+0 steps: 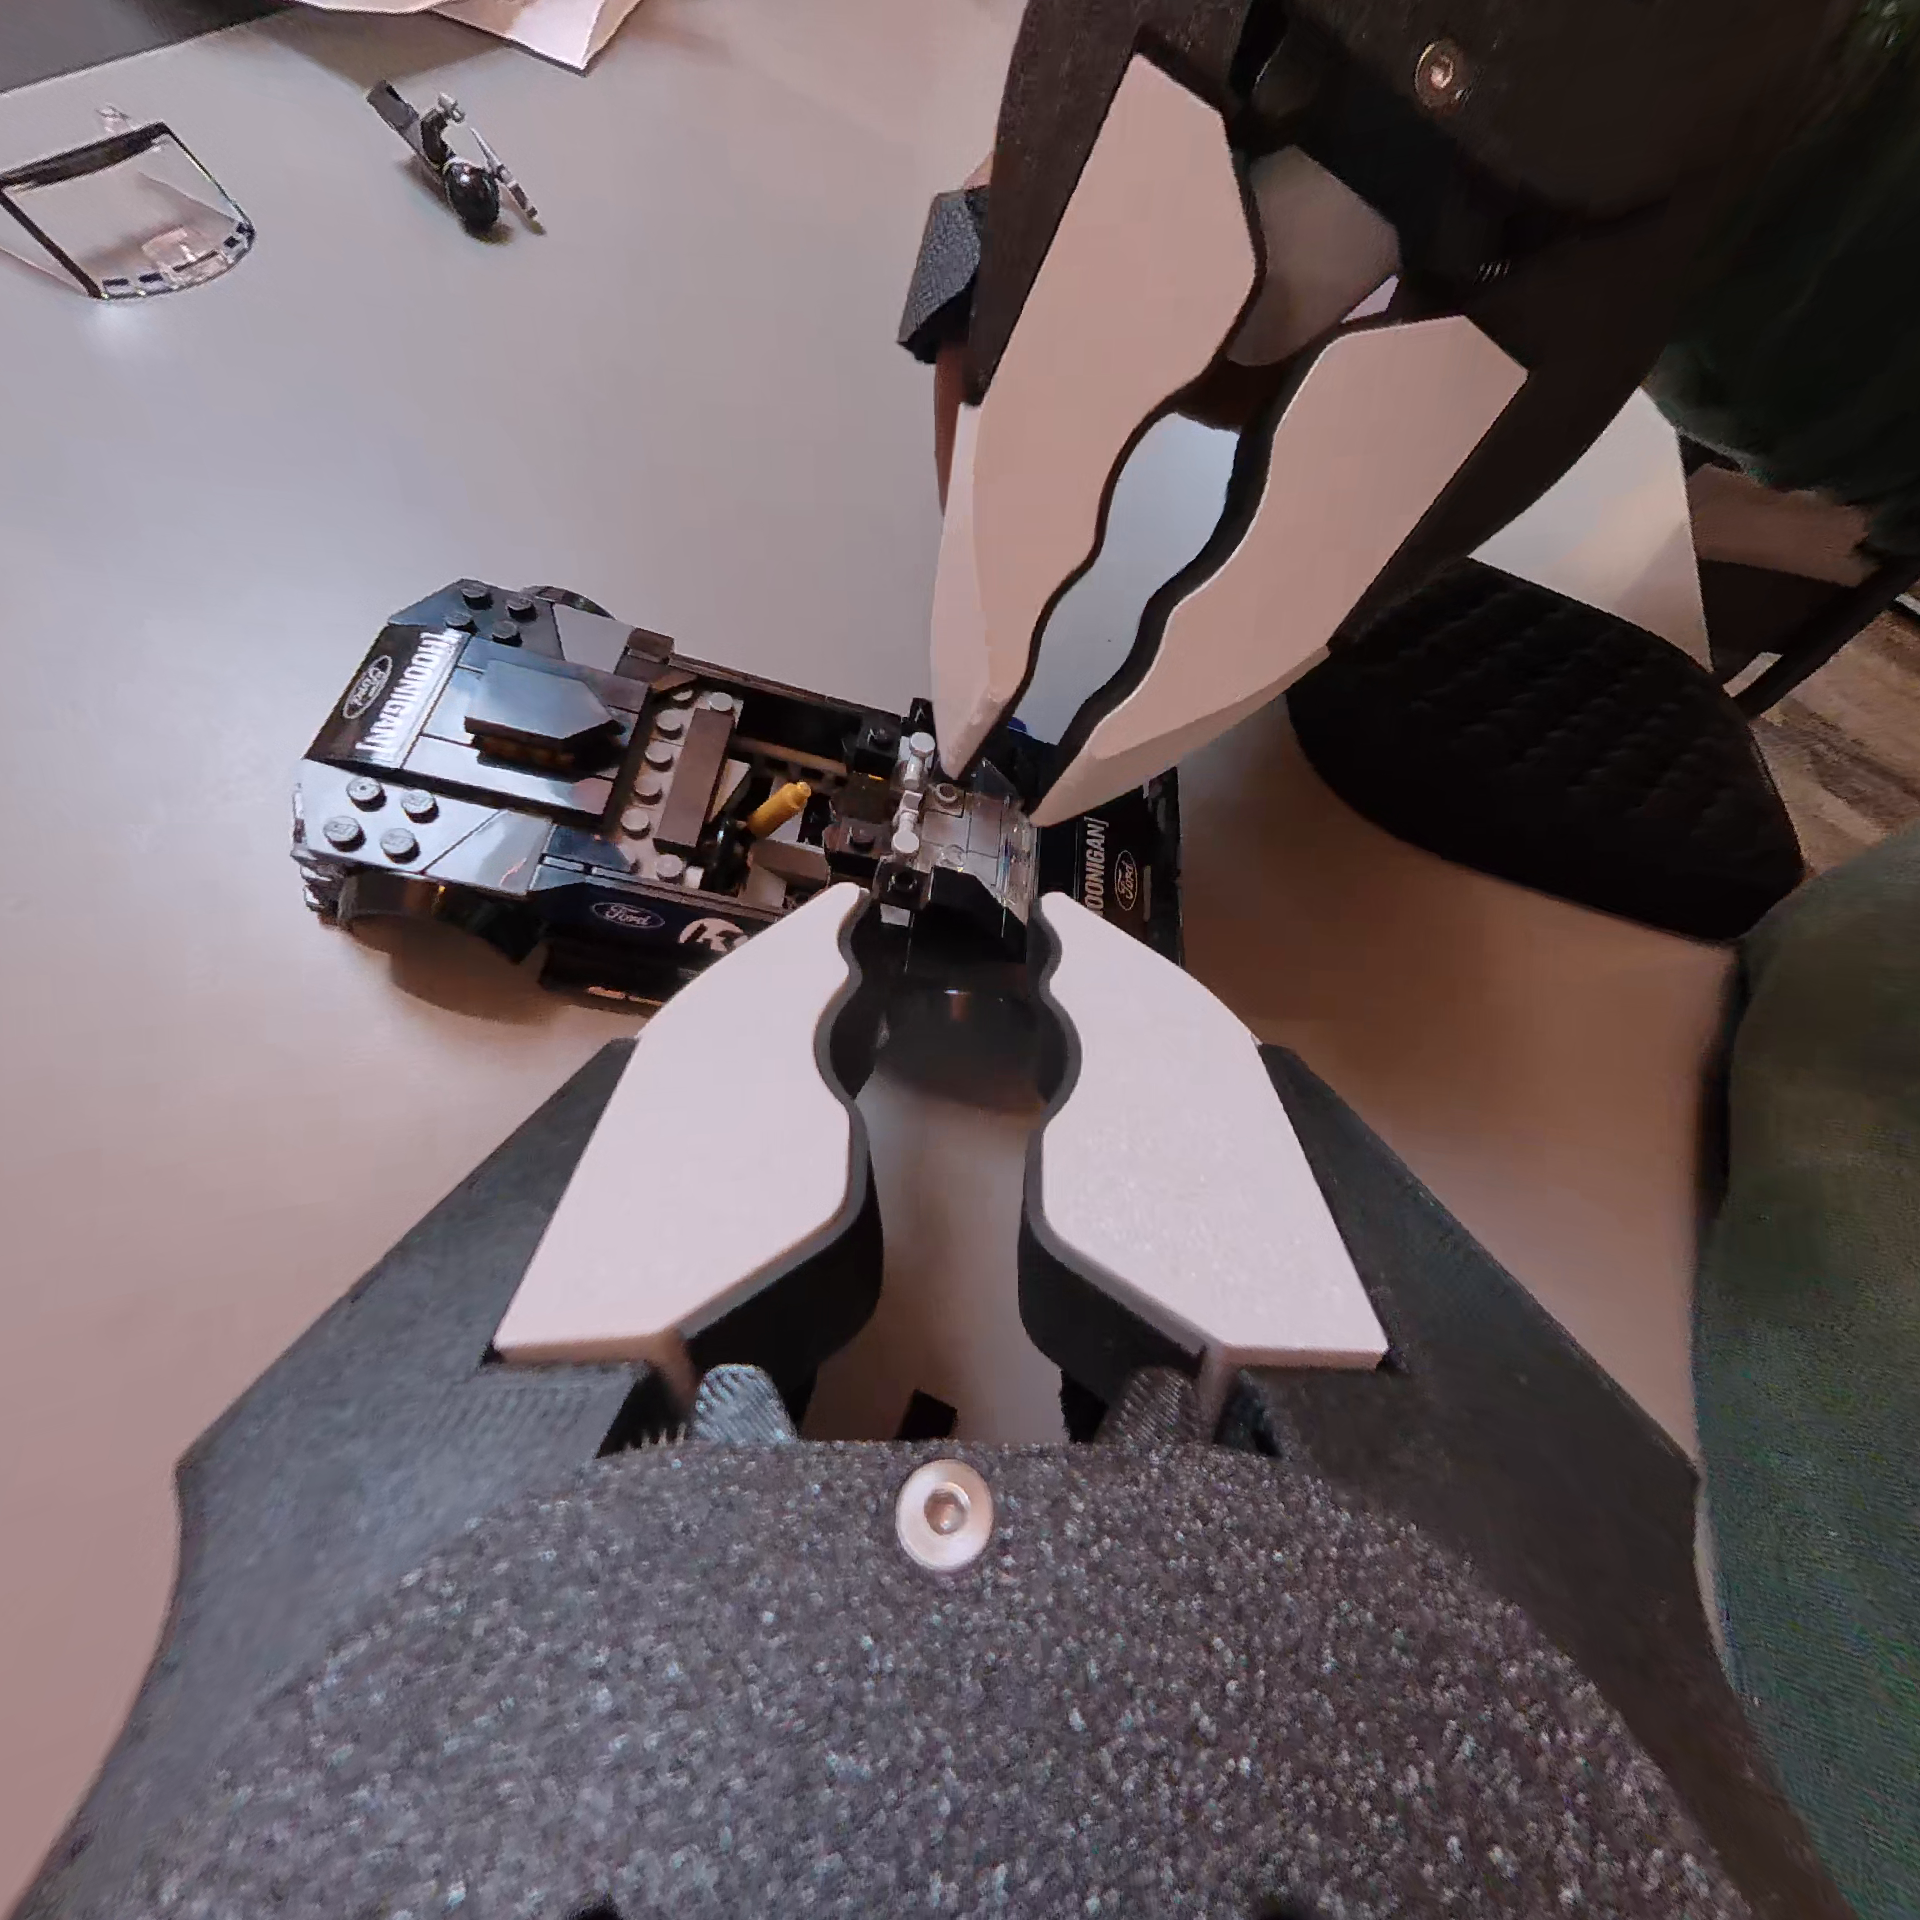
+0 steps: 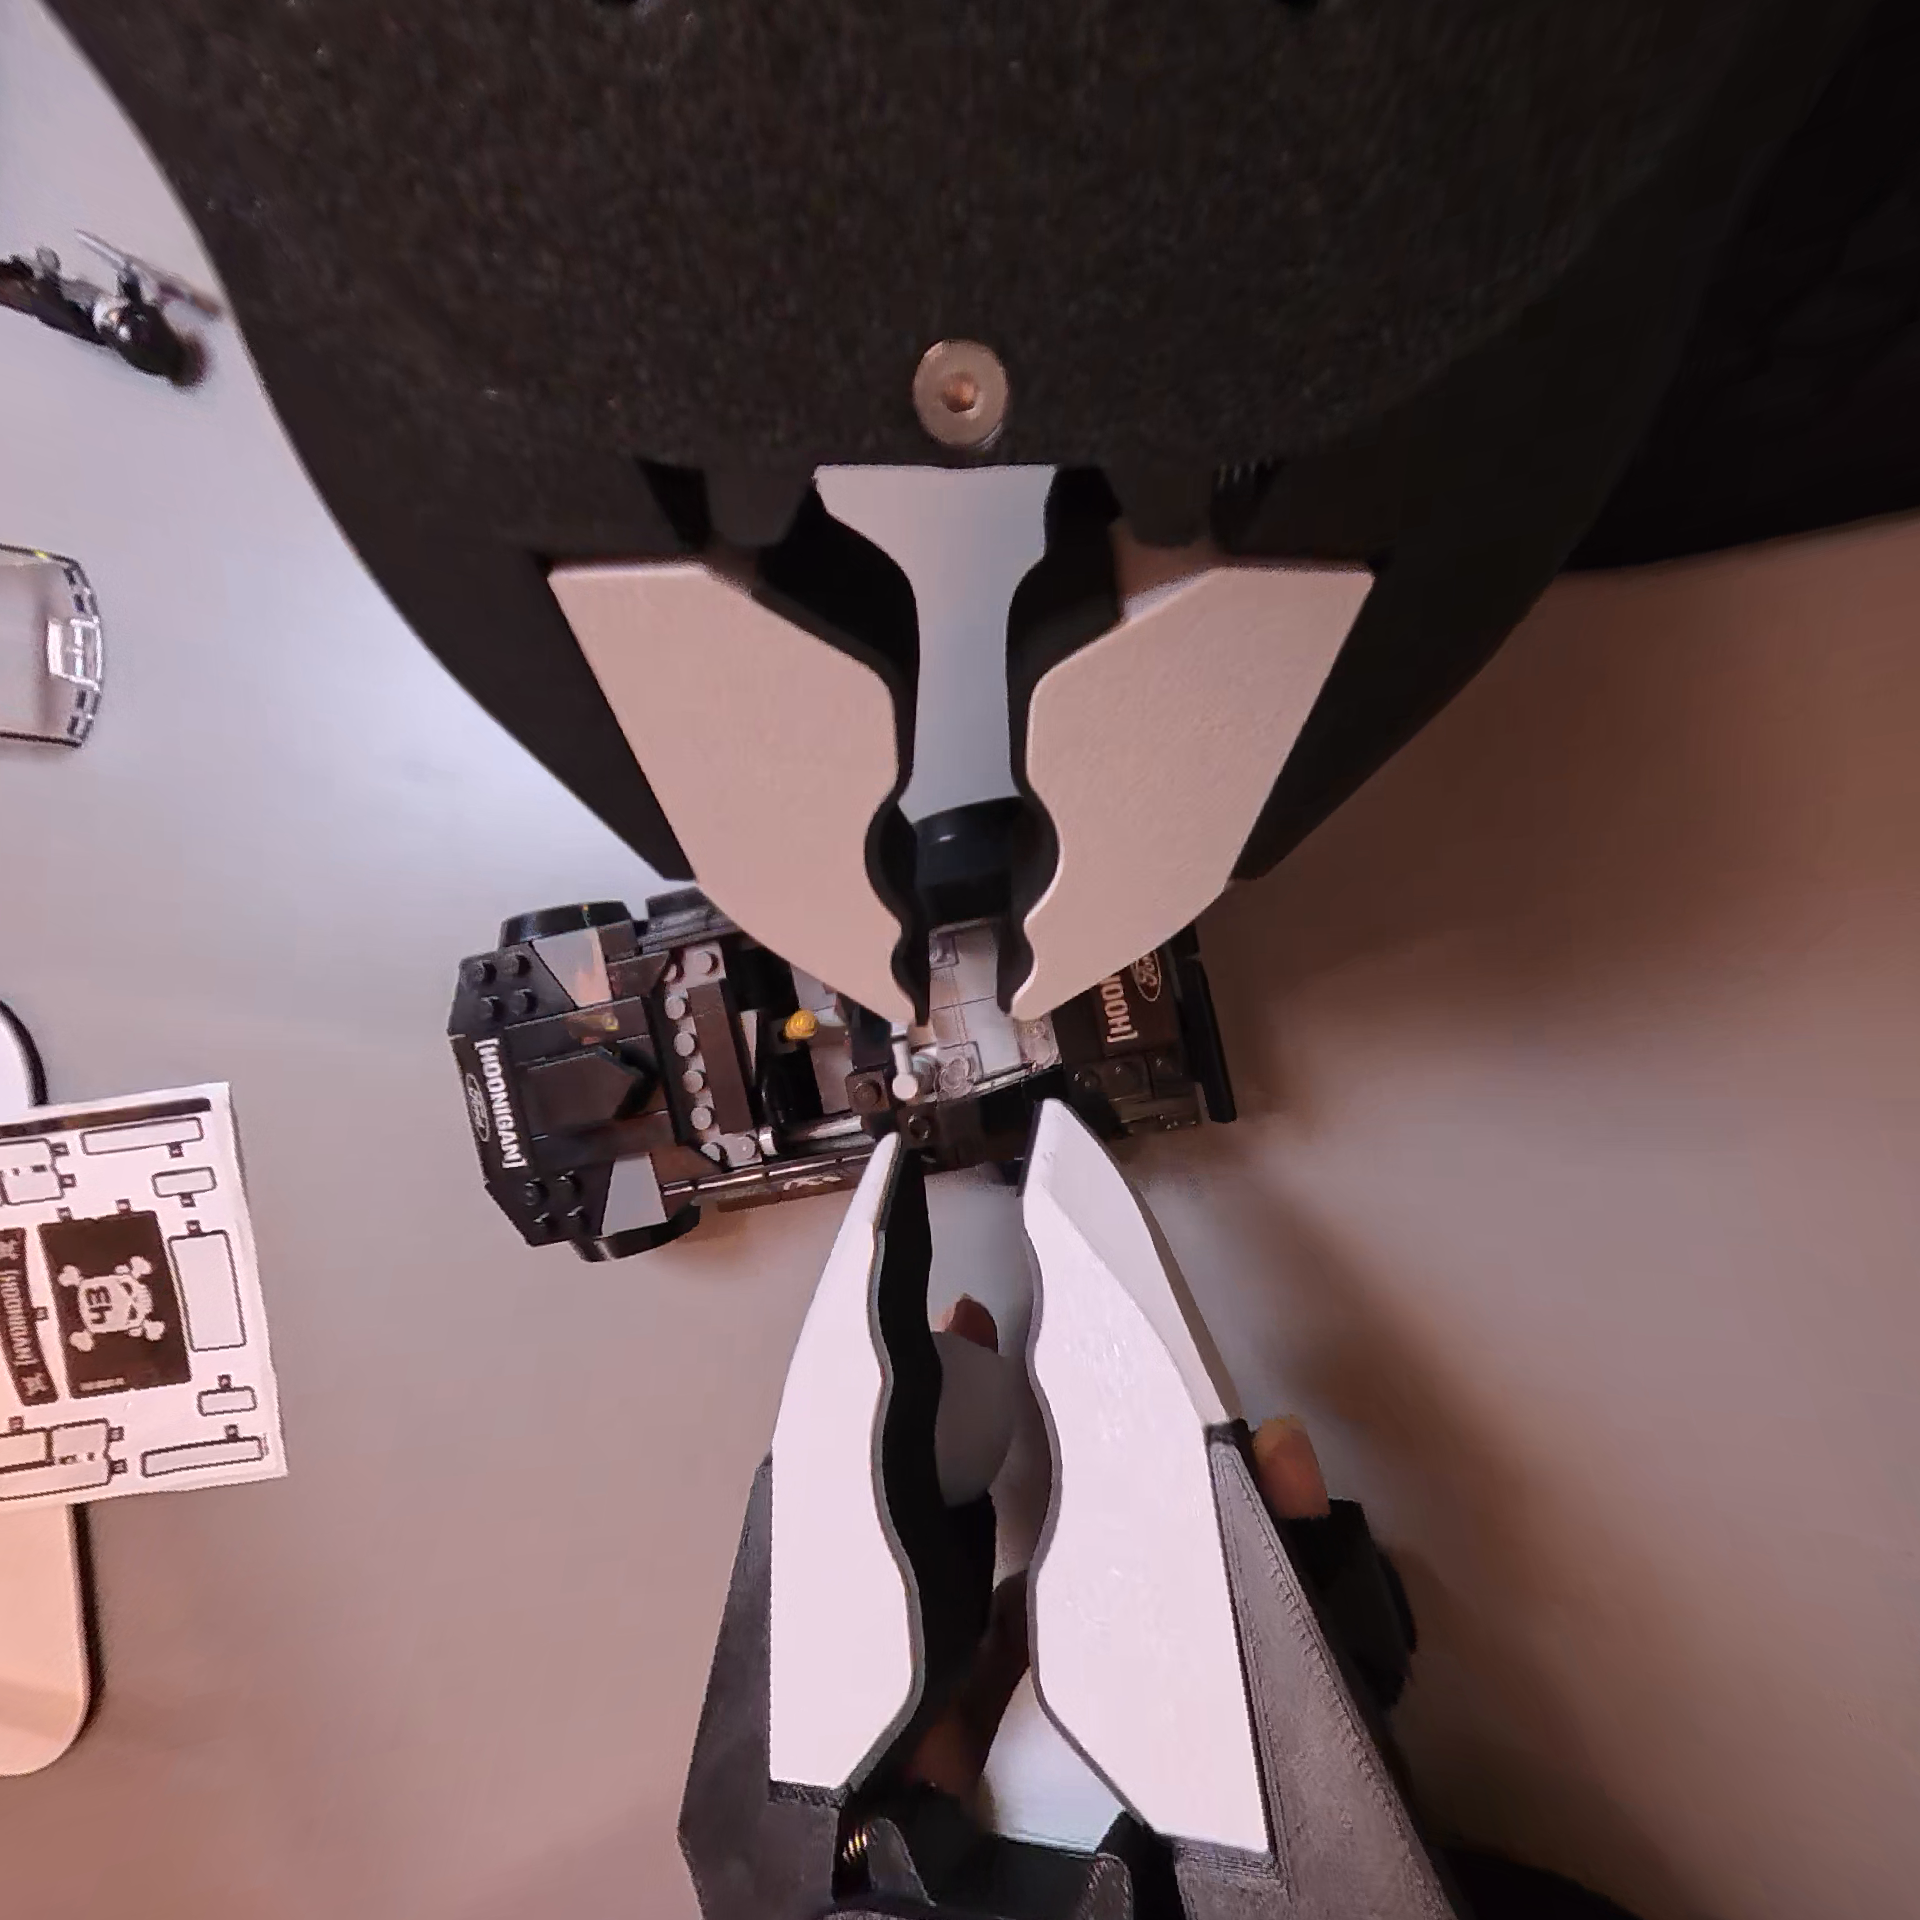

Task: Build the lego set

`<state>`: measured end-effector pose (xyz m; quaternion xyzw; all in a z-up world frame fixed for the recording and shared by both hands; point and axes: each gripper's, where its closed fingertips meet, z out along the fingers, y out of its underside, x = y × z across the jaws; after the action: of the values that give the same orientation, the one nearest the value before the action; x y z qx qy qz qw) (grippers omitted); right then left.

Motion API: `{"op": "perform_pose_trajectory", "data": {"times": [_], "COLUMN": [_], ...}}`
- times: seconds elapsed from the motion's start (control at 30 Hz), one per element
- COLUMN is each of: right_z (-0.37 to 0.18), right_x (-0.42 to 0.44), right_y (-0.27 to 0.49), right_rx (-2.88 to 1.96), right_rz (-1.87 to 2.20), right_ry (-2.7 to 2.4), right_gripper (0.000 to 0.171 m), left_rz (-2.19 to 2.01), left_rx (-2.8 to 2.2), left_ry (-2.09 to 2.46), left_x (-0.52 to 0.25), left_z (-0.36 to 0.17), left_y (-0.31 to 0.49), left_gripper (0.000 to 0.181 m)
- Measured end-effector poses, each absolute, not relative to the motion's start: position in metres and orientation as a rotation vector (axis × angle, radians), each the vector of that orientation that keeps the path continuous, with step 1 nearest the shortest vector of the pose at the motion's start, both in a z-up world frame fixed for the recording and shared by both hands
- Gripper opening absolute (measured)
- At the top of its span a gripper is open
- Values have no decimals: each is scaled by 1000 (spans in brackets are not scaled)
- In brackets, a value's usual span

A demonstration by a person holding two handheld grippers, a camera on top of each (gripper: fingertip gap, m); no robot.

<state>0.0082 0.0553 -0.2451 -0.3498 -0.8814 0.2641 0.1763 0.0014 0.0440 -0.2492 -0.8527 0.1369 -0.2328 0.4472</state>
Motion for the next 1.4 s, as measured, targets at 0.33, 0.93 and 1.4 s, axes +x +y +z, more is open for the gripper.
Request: {"op": "perform_pose_trajectory", "data": {"times": [0.33,0.93,1.4], "right_z": [-252,-250,-217], "right_x": [7,7,40], "right_y": [51,48,20], "right_rx": [-943,-890,-1211], "right_rz": [691,593,996], "right_ry": [-2584,-2510,-2099], "right_gripper": [4,2,24], "left_rz": [-553,-545,-458], "left_rx": [-2120,-2115,-2056], "left_ry": [358,344,316], "left_x": [1,1,-61], "left_z": [-253,-252,-211], "left_y": [43,43,12], "left_gripper": [20,19,23]}}
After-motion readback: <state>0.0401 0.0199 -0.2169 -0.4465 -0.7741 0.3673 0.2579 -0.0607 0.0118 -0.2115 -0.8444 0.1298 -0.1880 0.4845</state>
